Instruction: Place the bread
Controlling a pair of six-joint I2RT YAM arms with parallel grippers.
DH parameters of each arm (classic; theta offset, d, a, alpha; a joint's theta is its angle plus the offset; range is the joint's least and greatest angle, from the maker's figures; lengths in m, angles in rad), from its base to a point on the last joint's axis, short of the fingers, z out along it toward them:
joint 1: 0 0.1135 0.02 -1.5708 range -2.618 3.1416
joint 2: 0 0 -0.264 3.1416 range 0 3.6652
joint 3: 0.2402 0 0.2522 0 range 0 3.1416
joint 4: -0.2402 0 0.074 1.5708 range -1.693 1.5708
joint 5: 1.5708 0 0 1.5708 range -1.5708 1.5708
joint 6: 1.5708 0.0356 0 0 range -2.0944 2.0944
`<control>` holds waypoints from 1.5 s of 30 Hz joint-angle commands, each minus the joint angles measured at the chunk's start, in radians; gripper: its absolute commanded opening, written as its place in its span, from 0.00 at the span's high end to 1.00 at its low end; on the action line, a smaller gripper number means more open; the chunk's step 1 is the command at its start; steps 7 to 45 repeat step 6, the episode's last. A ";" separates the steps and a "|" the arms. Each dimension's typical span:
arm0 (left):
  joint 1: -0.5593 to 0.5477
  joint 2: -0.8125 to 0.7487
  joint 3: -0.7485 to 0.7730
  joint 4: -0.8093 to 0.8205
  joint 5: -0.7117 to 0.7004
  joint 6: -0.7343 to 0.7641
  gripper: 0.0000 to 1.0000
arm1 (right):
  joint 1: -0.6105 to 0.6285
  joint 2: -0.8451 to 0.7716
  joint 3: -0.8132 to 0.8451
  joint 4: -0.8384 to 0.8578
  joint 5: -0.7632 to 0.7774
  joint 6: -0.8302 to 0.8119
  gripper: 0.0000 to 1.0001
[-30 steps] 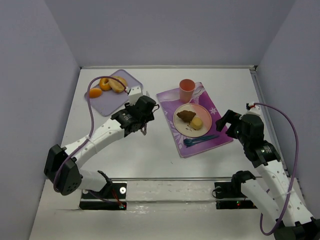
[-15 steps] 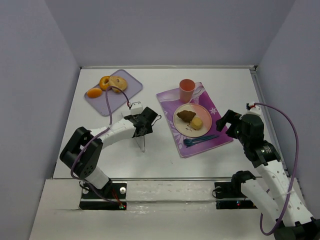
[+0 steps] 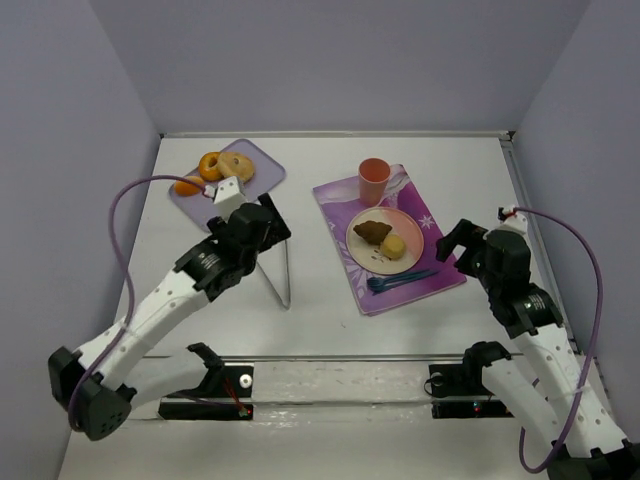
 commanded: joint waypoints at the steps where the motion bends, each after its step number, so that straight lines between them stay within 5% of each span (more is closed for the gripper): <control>1: -0.002 -0.190 -0.028 0.064 -0.058 0.021 0.01 | 0.002 -0.038 0.023 0.034 0.056 0.012 0.00; 6: 0.000 -0.310 -0.100 0.064 -0.122 -0.023 0.01 | 0.002 -0.084 0.009 0.032 0.089 0.018 0.00; 45: 0.000 -0.310 -0.100 0.064 -0.122 -0.023 0.01 | 0.002 -0.084 0.009 0.032 0.089 0.018 0.00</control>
